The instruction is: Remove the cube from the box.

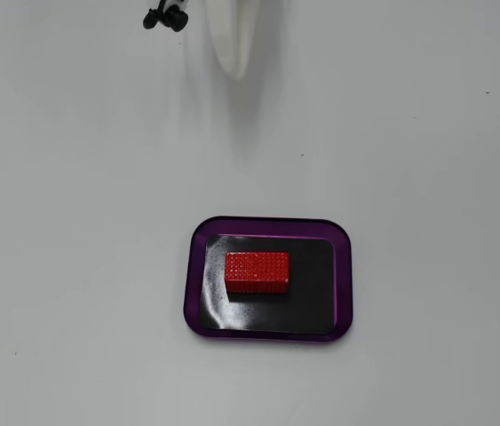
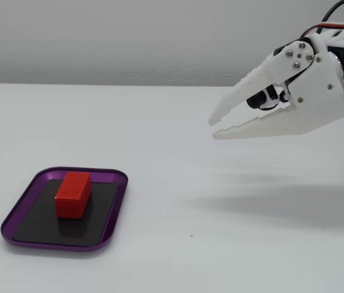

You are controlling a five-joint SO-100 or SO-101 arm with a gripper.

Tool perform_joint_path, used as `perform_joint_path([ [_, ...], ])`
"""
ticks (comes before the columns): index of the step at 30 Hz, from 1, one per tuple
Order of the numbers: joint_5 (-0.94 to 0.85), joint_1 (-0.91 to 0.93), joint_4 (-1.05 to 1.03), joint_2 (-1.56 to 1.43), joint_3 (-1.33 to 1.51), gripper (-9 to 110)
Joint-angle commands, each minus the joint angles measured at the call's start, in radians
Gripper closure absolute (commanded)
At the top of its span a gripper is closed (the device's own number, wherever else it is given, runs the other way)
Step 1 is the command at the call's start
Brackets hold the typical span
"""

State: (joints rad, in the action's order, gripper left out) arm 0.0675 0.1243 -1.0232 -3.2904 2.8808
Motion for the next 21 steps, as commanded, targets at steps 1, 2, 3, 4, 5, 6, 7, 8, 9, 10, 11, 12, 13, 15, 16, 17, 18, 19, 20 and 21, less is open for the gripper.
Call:
perform_joint_path([
  [1, 0.006, -0.006, 0.02, -0.026, 0.006, 102],
  [2, 0.006, -0.006, 0.02, -0.026, 0.006, 102],
  [3, 0.006, -0.006, 0.02, -0.026, 0.006, 102],
  [4, 0.006, -0.006, 0.02, -0.026, 0.006, 102],
  [5, 0.006, -0.006, 0.02, -0.026, 0.006, 102],
  [6, 0.006, -0.006, 0.02, -0.026, 0.006, 102],
  [7, 0.006, -0.006, 0.02, -0.026, 0.006, 102],
  [8, 0.006, -0.006, 0.02, -0.026, 0.006, 102],
  [9, 0.006, -0.006, 0.02, -0.026, 0.006, 102],
  [10, 0.006, -0.006, 0.02, -0.026, 0.006, 102],
  [11, 0.006, -0.006, 0.02, -0.026, 0.006, 102],
  [12, 0.006, -0.006, 0.02, -0.026, 0.006, 102],
  [13, 0.006, -0.006, 0.02, -0.026, 0.006, 102],
  [15, 0.006, -0.006, 0.02, -0.026, 0.006, 102],
  [16, 0.005, -0.006, 0.02, -0.026, 0.006, 102],
  [17, 0.005, -0.006, 0.02, -0.026, 0.006, 102],
  [18, 0.003, -0.006, 0.02, -0.026, 0.006, 102],
  [19, 0.003, -0.006, 0.02, -0.026, 0.005, 102],
  [20, 0.003, -0.005, 0.02, -0.026, 0.0, 102],
  [21, 0.002, -0.003, 0.02, -0.026, -0.003, 102],
])
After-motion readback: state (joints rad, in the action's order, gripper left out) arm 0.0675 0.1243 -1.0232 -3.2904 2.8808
